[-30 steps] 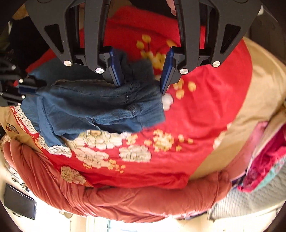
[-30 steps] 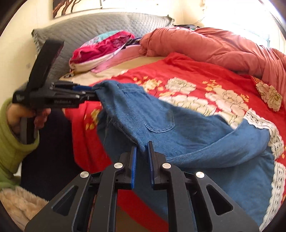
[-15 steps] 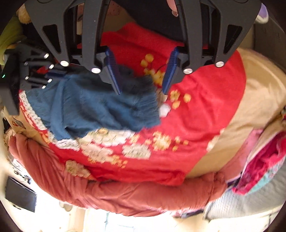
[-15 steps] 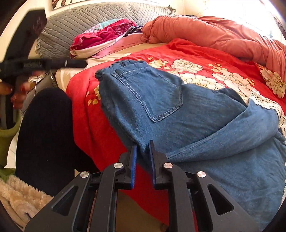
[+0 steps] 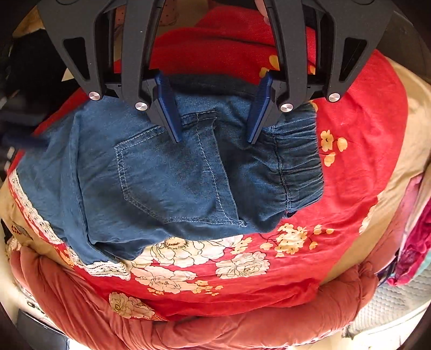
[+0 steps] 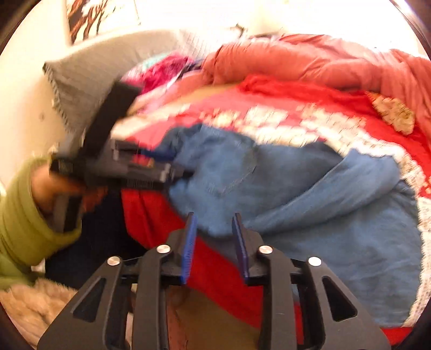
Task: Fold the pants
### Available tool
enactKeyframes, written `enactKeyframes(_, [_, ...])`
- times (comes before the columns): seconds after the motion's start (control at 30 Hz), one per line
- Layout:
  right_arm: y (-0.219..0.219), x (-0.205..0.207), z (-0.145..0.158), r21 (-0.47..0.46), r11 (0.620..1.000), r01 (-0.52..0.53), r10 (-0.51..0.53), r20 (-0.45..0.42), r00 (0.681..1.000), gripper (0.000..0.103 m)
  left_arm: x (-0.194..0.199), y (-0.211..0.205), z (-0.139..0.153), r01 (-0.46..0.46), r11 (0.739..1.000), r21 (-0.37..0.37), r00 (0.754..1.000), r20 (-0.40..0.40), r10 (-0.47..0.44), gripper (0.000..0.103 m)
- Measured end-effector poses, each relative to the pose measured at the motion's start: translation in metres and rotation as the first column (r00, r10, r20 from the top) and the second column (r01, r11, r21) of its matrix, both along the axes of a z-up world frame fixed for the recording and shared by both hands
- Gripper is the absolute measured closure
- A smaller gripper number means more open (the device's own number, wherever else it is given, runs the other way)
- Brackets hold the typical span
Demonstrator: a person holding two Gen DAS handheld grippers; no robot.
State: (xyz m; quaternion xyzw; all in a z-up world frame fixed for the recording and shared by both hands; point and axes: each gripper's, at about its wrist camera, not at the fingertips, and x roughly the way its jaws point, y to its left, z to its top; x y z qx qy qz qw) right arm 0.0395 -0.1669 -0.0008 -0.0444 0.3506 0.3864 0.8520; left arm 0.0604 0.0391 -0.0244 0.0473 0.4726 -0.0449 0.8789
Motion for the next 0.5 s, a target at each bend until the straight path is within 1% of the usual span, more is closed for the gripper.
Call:
enactKeyframes(0.07, [-0.001,0.013,0.008,0.024,0.999,0.034,-0.035,0.007,0.999,0.060,-0.001,0.001,0.000,0.000,1.000,0.002,1.000,0.002,0.000,0.060])
enactKeyframes(0.17, [0.003,0.034,0.006,0.011,0.997,0.074,-0.074,-0.012,0.997,0.060,0.000,0.003,-0.001,0.000,1.000,-0.005,1.000,0.006,0.000,0.060])
enactKeyframes(0.23, [0.006,0.046,-0.003,-0.006,0.995,0.095,-0.095,-0.041,0.995,0.060,0.000,0.005,0.000,-0.002,1.000,-0.017,1.000,0.007,0.002,0.060])
enactKeyframes(0.27, [0.007,0.051,-0.008,-0.023,0.994,0.108,-0.109,-0.053,0.993,0.058,0.000,0.005,0.000,-0.002,1.000,-0.021,1.000,0.007,0.003,0.060])
enactKeyframes(0.33, [0.008,0.062,-0.024,-0.102,0.984,0.147,-0.157,-0.090,0.984,0.056,0.000,0.005,0.000,0.000,1.000,-0.026,1.000,0.008,0.000,0.059])
enactKeyframes(0.37, [0.008,0.069,-0.038,-0.141,0.978,0.155,-0.174,-0.127,0.977,0.056,0.000,0.005,0.000,0.005,0.999,-0.033,1.000,0.010,-0.005,0.058])
enactKeyframes(0.4, [0.008,0.072,-0.044,-0.135,0.979,0.155,-0.175,-0.145,0.974,0.056,0.000,0.005,0.000,0.009,0.999,-0.039,1.000,0.010,-0.009,0.057])
enactKeyframes(0.43, [0.003,0.074,-0.047,-0.099,0.982,0.161,-0.175,-0.154,0.972,0.056,-0.001,0.004,0.000,0.012,0.999,-0.039,1.000,0.010,-0.011,0.056])
enactKeyframes(0.5, [-0.005,0.074,-0.045,-0.053,0.985,0.165,-0.171,-0.169,0.971,0.056,-0.002,0.004,0.002,0.013,0.999,-0.042,1.000,0.018,-0.012,0.056])
